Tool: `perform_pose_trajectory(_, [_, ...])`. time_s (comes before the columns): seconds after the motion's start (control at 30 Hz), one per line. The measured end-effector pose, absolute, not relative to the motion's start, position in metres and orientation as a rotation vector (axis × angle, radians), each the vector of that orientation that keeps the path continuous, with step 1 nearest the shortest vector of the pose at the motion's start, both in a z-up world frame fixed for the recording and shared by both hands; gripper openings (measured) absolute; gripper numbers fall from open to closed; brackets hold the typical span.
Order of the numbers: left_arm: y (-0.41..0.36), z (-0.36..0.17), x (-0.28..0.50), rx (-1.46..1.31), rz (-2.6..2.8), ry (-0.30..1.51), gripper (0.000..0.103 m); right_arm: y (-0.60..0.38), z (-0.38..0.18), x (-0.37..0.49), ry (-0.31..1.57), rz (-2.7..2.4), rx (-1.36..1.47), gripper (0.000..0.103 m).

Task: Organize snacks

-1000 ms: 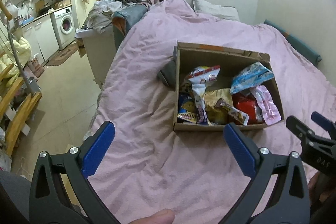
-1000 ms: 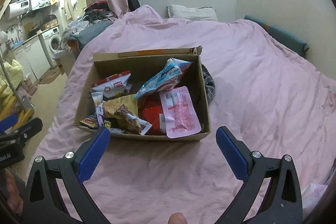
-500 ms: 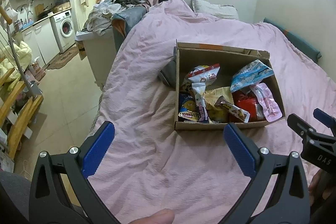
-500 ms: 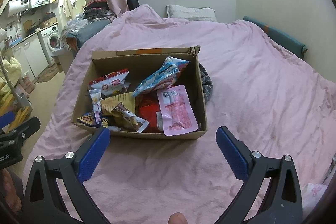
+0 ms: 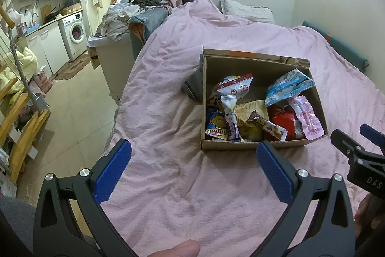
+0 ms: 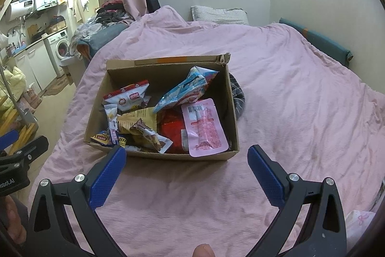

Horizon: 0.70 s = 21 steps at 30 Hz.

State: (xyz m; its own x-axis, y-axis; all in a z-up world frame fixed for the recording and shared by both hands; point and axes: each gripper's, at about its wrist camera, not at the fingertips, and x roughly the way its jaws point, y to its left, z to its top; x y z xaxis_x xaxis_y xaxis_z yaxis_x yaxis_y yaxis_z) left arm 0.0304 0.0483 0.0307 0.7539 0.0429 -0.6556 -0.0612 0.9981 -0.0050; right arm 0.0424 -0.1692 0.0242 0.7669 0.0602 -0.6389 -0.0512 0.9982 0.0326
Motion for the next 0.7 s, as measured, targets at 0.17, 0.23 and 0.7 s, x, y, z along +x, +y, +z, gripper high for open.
perform_pose_trajectory(0.17, [0.0491, 0.0315, 0.0301, -0.037, 0.056, 0.721, 0.103, -0.1677, 0.0253, 0.0416, 0.695, 0.06, 0.01, 0.103])
perform_pose_trajectory(0.23, [0.0485, 0.0309, 0.0307, -0.034, 0.055, 0.721, 0.103, -0.1677, 0.0253, 0.0416, 0.694, 0.06, 0.011, 0.103])
perform_pose_trajectory(0.7, [0.0496, 0.0283, 0.0329, -0.04, 0.046, 0.748, 0.103, -0.1669, 0.0258, 0.0413, 0.688, 0.055, 0.015, 0.103])
